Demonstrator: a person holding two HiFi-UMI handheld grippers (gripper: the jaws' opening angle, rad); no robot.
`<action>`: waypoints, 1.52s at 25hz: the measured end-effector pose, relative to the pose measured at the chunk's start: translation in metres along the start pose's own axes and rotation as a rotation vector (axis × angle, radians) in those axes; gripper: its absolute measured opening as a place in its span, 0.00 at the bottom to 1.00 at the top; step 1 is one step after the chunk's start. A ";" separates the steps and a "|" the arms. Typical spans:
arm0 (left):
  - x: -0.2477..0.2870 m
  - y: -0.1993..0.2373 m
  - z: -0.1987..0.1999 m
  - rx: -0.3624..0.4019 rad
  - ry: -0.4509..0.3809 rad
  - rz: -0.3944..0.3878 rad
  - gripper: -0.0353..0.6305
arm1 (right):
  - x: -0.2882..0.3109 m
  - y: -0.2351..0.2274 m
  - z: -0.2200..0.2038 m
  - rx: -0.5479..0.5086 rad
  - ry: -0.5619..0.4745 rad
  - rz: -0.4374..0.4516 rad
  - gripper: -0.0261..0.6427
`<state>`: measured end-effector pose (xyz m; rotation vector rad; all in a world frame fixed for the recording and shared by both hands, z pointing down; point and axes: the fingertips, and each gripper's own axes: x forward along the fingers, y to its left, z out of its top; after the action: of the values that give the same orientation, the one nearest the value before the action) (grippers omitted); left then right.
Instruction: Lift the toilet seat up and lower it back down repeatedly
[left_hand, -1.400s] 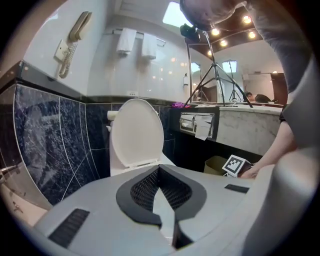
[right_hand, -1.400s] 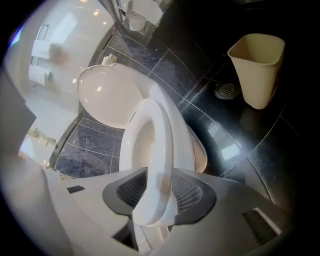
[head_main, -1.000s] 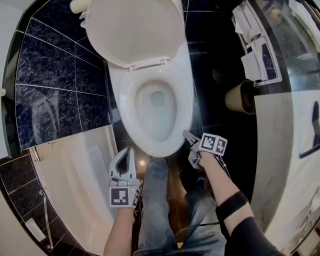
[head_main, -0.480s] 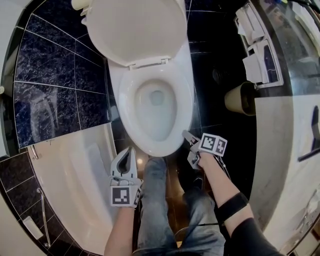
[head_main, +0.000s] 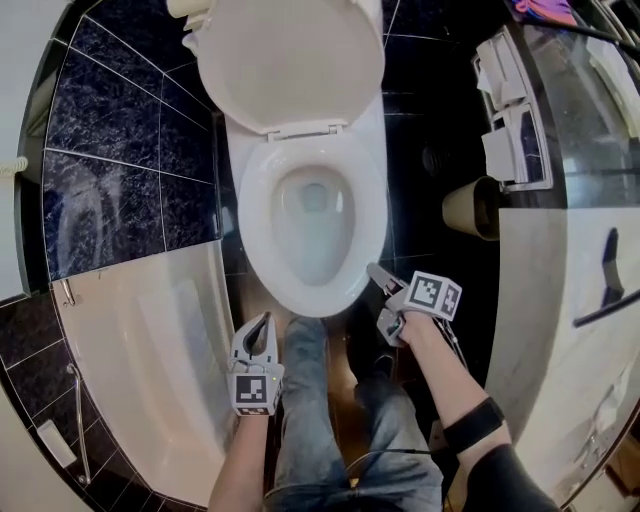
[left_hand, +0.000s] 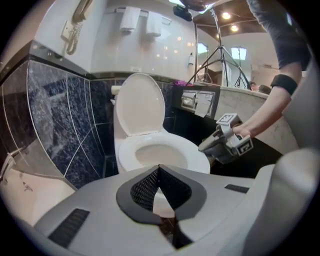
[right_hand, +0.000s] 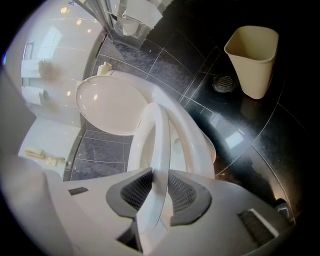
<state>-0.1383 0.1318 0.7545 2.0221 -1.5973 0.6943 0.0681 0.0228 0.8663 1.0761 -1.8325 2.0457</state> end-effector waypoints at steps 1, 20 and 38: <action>-0.002 -0.001 -0.012 -0.004 0.029 -0.006 0.04 | -0.005 0.009 0.002 0.011 -0.004 0.006 0.21; 0.033 -0.006 0.105 -0.170 -0.014 -0.050 0.04 | -0.061 0.144 0.065 -0.046 -0.058 0.056 0.24; 0.053 0.043 0.270 -0.113 -0.086 -0.084 0.04 | -0.130 0.299 0.134 -0.366 -0.225 0.043 0.08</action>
<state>-0.1426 -0.0893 0.5848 2.0476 -1.5522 0.4813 0.0392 -0.1240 0.5475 1.2028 -2.2423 1.5696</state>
